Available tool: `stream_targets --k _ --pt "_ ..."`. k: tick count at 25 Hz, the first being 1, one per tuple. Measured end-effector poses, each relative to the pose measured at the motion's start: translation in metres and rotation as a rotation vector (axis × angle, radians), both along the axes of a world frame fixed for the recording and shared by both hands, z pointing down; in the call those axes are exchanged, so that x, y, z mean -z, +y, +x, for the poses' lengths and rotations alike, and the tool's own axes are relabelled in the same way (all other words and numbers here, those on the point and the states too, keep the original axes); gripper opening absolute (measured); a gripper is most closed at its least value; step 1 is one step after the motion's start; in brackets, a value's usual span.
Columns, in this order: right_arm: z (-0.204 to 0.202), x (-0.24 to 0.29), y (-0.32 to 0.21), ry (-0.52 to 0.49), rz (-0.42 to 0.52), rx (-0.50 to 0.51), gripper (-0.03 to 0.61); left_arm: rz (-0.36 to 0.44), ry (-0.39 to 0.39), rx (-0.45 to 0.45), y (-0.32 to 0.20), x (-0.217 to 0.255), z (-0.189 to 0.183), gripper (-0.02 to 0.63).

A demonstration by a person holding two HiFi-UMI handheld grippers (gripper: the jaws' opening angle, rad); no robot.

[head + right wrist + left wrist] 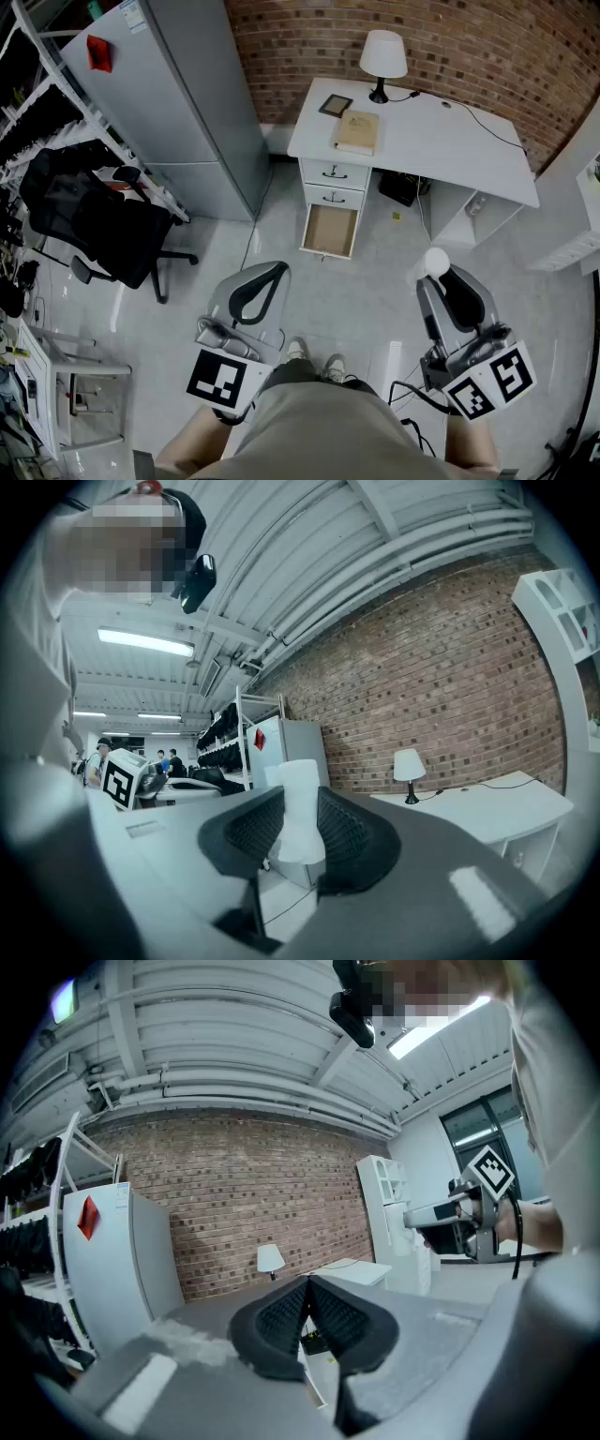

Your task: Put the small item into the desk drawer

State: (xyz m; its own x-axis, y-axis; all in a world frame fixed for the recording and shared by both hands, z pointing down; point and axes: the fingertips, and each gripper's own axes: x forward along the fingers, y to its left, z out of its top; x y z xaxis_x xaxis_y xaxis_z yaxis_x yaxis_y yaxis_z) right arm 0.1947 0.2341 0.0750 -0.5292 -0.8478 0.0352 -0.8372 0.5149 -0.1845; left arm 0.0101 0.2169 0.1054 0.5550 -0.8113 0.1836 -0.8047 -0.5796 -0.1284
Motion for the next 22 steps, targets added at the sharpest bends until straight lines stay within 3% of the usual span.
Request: stream_targets --k 22 --pt "0.010 -0.019 0.021 -0.045 -0.037 0.023 0.116 -0.016 -0.006 0.018 0.023 -0.013 0.009 0.002"
